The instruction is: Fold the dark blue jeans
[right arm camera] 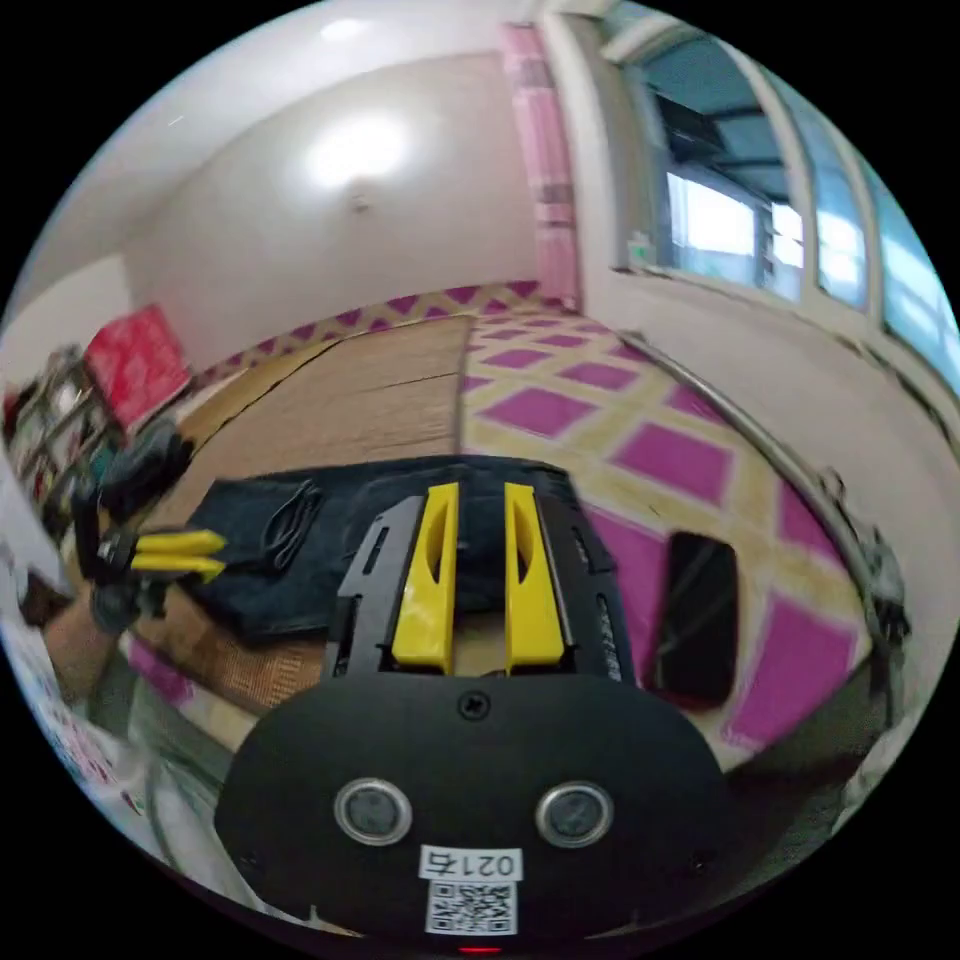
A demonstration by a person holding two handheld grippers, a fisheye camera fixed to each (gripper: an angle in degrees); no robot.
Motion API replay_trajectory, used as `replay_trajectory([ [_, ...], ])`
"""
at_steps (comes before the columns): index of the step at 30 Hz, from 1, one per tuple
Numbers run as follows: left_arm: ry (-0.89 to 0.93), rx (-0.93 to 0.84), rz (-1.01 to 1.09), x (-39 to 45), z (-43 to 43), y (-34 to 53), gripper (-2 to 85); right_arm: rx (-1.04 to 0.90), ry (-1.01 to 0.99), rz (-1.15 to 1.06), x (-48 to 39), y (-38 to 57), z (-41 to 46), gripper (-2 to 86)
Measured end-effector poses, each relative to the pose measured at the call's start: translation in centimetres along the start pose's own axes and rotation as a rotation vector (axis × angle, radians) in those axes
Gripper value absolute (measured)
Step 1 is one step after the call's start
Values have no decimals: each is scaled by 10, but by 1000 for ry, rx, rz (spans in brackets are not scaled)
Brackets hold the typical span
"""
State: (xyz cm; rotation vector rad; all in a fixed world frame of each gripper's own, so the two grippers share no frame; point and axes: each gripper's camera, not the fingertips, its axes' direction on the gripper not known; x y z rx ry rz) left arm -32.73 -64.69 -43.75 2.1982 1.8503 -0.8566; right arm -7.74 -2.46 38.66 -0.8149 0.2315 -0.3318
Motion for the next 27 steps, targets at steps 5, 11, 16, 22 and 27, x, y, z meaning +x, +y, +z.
replay_trajectory([
  [5,14,-87,13,8,56,-36,120,-85,-135,-422,-126,19,50,83],
  [11,-75,-136,29,7,77,-53,59,-231,-126,-528,-163,44,103,68],
  [16,28,101,-164,-53,7,-47,35,-290,-146,-460,-161,44,107,40],
  [22,-116,359,-358,-165,-172,24,33,-323,-164,-399,-159,47,104,13],
  [27,-369,384,-578,-251,-281,119,35,-325,-153,-377,-162,52,97,15],
])
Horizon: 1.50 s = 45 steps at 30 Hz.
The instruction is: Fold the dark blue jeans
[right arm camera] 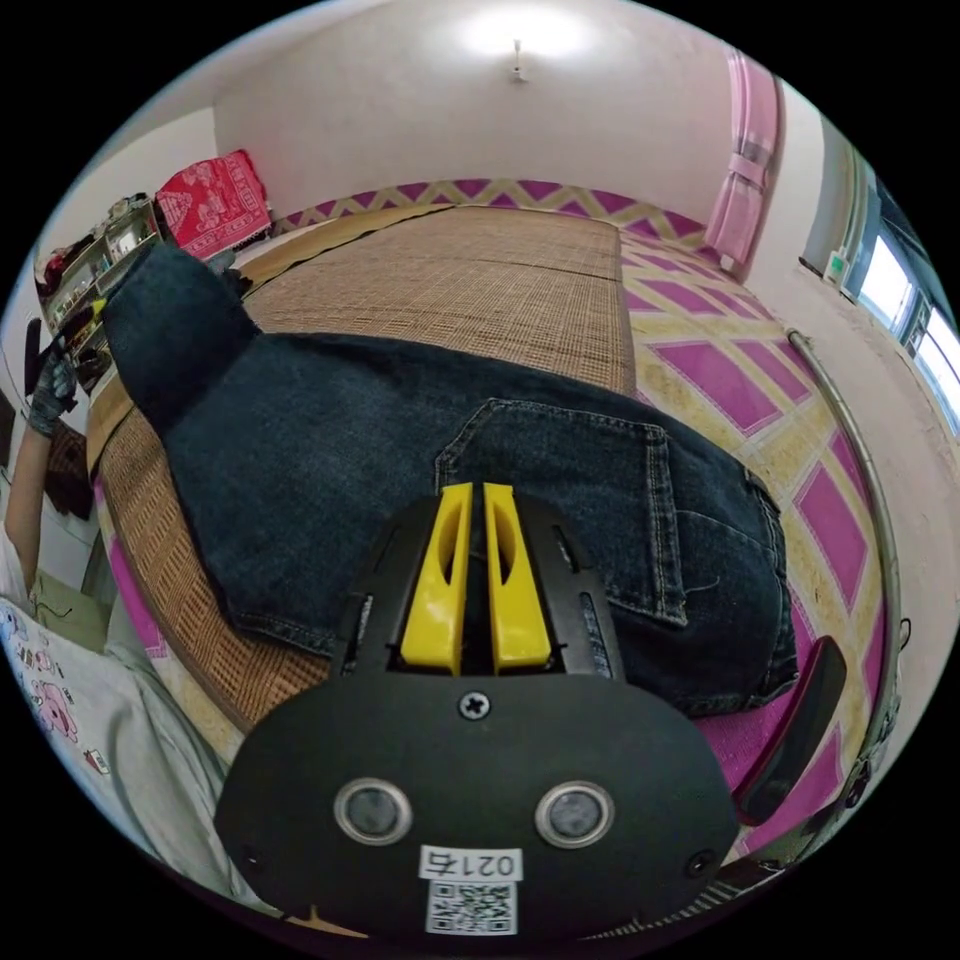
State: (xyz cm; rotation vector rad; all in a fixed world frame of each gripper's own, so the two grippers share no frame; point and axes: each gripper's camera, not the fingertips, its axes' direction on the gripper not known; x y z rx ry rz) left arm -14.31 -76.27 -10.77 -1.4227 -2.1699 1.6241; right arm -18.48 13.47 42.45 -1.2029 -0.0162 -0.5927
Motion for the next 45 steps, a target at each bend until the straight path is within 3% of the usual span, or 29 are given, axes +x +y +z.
replay_trajectory([
  [2,-65,-51,-77,-50,-4,7,37,-5,-6,5,-1,2,-3,30],
  [4,-47,-238,-182,-105,28,29,39,-11,-19,7,-2,3,-6,46],
  [8,-67,-407,-258,-140,65,50,44,-5,-50,-39,-4,2,-23,69],
  [11,-254,-341,-210,-125,46,28,26,33,-6,-109,3,-6,-46,73],
  [13,-353,-216,-62,-87,30,0,22,28,53,-165,12,-16,-51,78],
  [19,53,-388,254,-20,98,-45,81,-153,113,-378,55,-58,-20,104],
  [25,127,-575,400,-6,151,-65,114,-309,-87,-440,95,-77,3,101],
  [29,157,-645,468,-5,151,-74,96,-356,-161,-495,105,-77,4,54],
  [33,169,-580,508,-11,112,-86,4,-275,-152,-476,118,-69,-18,-2],
  [38,218,-498,539,-18,55,-90,-8,-138,-208,-460,129,-38,-63,-5],
  [45,362,-188,536,-20,-139,-85,-10,88,-194,-546,96,55,-187,-5],
])
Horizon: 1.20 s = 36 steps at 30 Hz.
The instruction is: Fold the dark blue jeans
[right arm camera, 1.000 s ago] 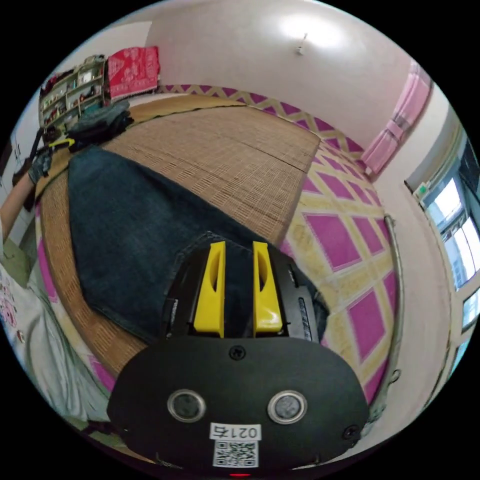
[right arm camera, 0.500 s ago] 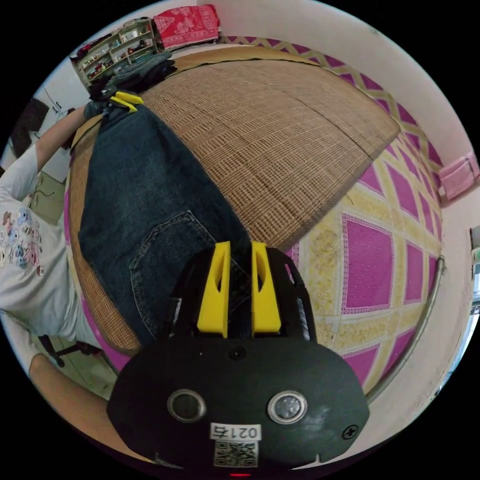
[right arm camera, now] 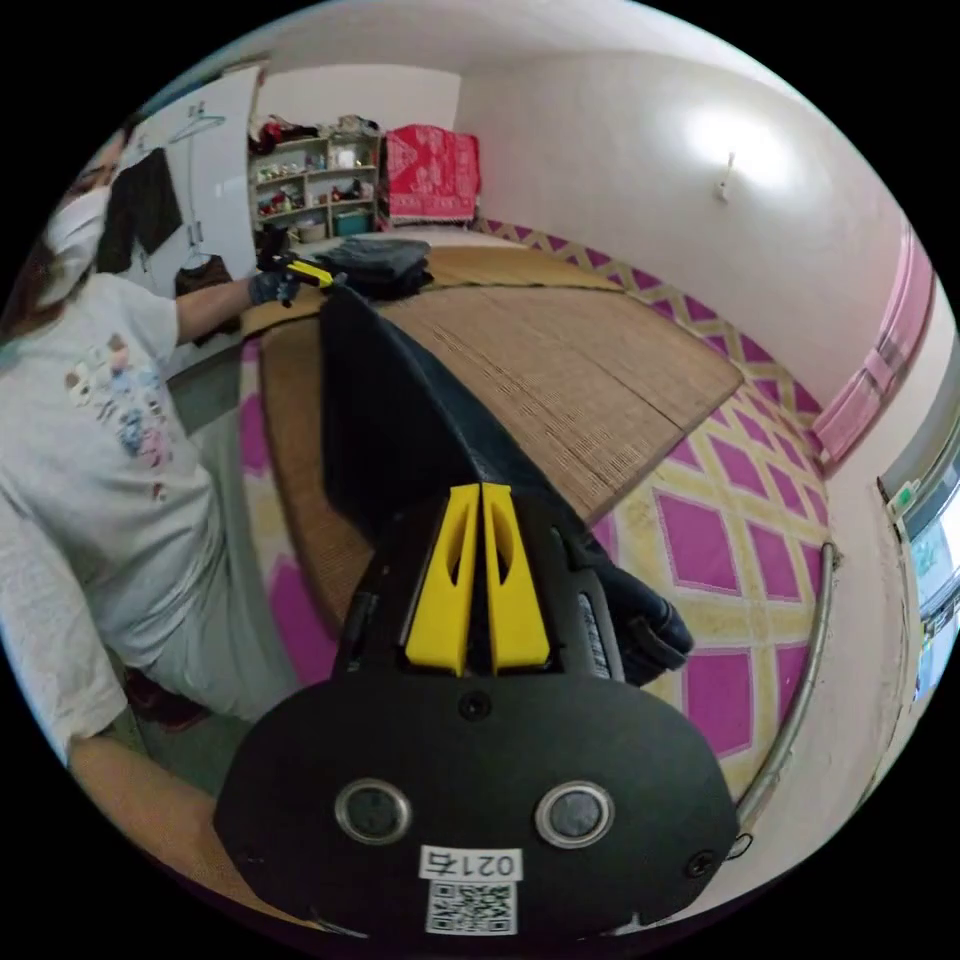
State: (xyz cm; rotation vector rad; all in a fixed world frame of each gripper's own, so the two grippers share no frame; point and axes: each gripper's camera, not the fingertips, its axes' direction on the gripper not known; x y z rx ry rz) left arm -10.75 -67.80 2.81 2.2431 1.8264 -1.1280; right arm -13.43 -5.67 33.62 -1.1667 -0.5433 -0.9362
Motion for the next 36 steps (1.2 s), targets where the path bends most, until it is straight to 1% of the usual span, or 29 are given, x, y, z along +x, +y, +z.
replay_trajectory([
  [1,24,40,20,21,-33,11,-10,40,-5,-25,-27,19,-23,-5],
  [2,37,54,28,32,-48,17,-10,73,-21,-42,-53,37,-42,-6],
  [4,89,73,26,72,-91,43,-10,96,-55,-54,-92,66,-61,-6],
  [6,148,72,-18,92,-109,65,-10,76,-81,-40,-124,92,-64,-7],
  [8,216,43,-86,103,-113,90,-10,-19,-129,-4,-153,123,-43,-7],
  [10,270,-6,-219,108,-102,123,-10,-82,-183,51,-161,145,-16,-8],
  [12,302,-15,-331,104,-96,144,-10,-130,-208,134,-158,161,13,-8],
  [13,322,53,-392,100,-104,153,-10,-145,-239,183,-154,167,26,-8],
  [14,321,77,-425,97,-110,156,-10,-139,-253,204,-151,167,29,-8],
  [15,300,101,-455,94,-126,156,-10,-136,-254,202,-151,164,26,-8],
  [16,284,156,-441,94,-147,153,-10,-121,-240,177,-151,156,17,-9],
  [17,270,184,-434,94,-158,151,-10,-71,-203,163,-149,148,5,-8],
  [18,209,210,-435,92,-177,146,-10,-30,-182,175,-146,144,-2,-8],
  [19,111,197,-460,88,-190,141,-10,60,-147,220,-135,137,-11,-5],
  [20,56,178,-481,85,-194,138,-10,120,-99,274,-123,132,-12,-4],
  [21,-44,111,-534,76,-196,135,-10,128,-59,310,-116,129,-9,-3],
  [22,-109,44,-605,65,-194,135,-10,96,34,394,-101,124,3,-4],
  [23,-124,15,-638,60,-191,136,-10,12,136,481,-86,121,21,-5],
  [24,-131,-35,-693,53,-185,139,-10,-41,185,523,-79,122,32,-5],
  [25,-136,-71,-737,49,-181,143,-10,-164,259,587,-68,128,53,-6],
  [26,-139,-35,-741,50,-185,144,-10,-116,258,575,-70,135,56,-6],
  [29,-136,26,-772,54,-197,148,-10,-85,270,657,-73,148,57,-7],
  [32,-162,12,-744,56,-205,141,-10,-133,237,754,-67,141,51,-7],
  [33,-170,-9,-728,55,-207,136,-10,-119,242,765,-67,139,48,-7],
  [35,-188,-32,-712,51,-212,128,-10,69,294,780,-69,137,30,-7],
  [36,-207,-40,-710,48,-215,125,-10,77,305,806,-66,139,31,-7],
])
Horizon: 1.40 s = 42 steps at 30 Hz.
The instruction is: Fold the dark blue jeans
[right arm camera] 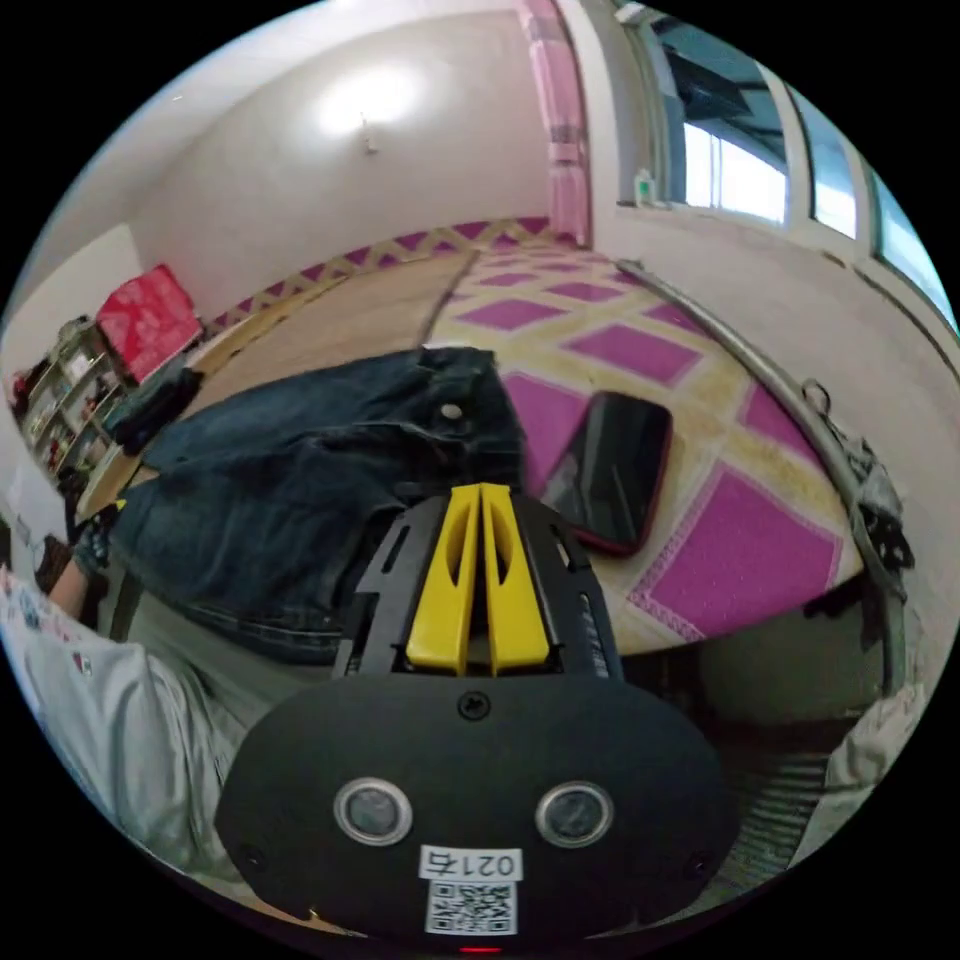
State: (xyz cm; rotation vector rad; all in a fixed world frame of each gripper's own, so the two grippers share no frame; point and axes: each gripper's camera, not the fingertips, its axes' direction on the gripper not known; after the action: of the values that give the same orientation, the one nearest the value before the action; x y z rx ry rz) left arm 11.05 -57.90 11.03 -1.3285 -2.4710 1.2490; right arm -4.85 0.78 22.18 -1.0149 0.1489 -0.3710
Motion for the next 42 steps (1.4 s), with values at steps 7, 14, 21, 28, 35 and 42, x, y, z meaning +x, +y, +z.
replay_trajectory([
  [7,-12,8,-9,-4,-23,-11,-10,-191,118,115,4,-13,19,-7],
  [14,41,104,-3,3,-58,-4,-10,-60,61,-26,-25,-68,22,-9],
  [21,-59,66,-101,-6,-79,-13,-9,-235,195,72,-11,-102,34,-7],
  [28,-56,225,-252,-12,-157,12,-2,-11,88,164,-15,-55,-62,3],
  [35,40,263,-558,-26,-190,43,77,63,-139,540,35,8,-108,60],
  [42,79,252,-639,-30,-192,40,85,101,-301,730,72,19,-112,75],
])
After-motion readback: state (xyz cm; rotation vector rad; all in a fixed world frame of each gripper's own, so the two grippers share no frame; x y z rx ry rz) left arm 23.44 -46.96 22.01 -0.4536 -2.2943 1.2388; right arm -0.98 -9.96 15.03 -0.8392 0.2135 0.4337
